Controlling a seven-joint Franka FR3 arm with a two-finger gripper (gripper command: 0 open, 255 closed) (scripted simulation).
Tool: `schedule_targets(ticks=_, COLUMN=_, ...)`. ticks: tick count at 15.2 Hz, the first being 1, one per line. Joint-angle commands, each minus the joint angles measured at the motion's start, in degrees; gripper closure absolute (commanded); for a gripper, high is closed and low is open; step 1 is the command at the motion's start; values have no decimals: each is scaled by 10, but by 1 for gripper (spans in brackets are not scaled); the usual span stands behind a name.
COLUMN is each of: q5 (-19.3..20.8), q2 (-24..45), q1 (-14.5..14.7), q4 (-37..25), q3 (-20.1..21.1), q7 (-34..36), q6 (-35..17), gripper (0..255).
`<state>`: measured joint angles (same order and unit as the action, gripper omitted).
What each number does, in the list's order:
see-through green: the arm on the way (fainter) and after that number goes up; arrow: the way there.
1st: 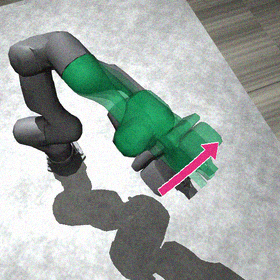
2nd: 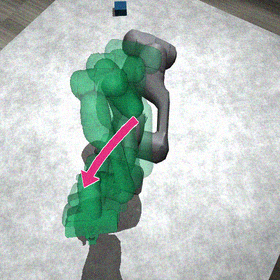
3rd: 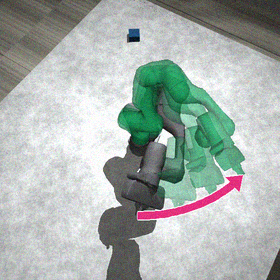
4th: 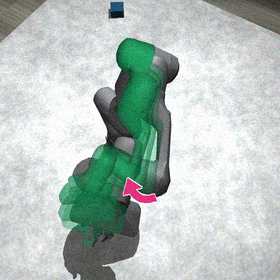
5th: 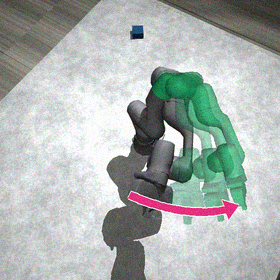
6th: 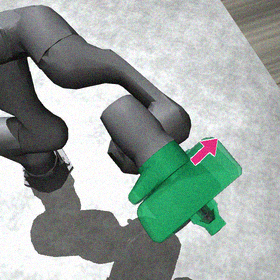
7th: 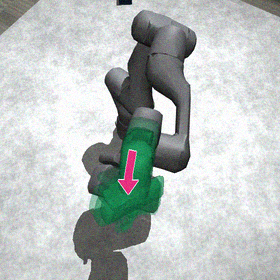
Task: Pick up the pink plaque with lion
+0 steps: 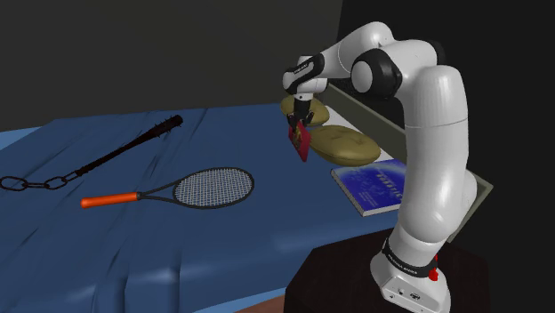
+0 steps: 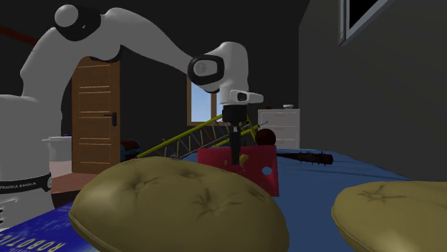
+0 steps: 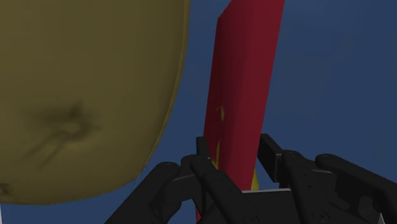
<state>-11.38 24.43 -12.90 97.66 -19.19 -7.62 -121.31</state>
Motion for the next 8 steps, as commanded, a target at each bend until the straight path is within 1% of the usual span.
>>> schedule_targets(ticks=1, q5=4, q2=-8, q1=1, q4=-6, q3=-2, q7=3, q6=13, gripper=255)
schedule_targets(ticks=6, q5=10, q2=-22, q1=3, q4=-25, q3=-5, q7=8, q6=45, gripper=255)
schedule_targets(ticks=8, q5=11, q2=-22, q1=3, q4=-26, q3=-5, q7=8, q6=46, gripper=255)
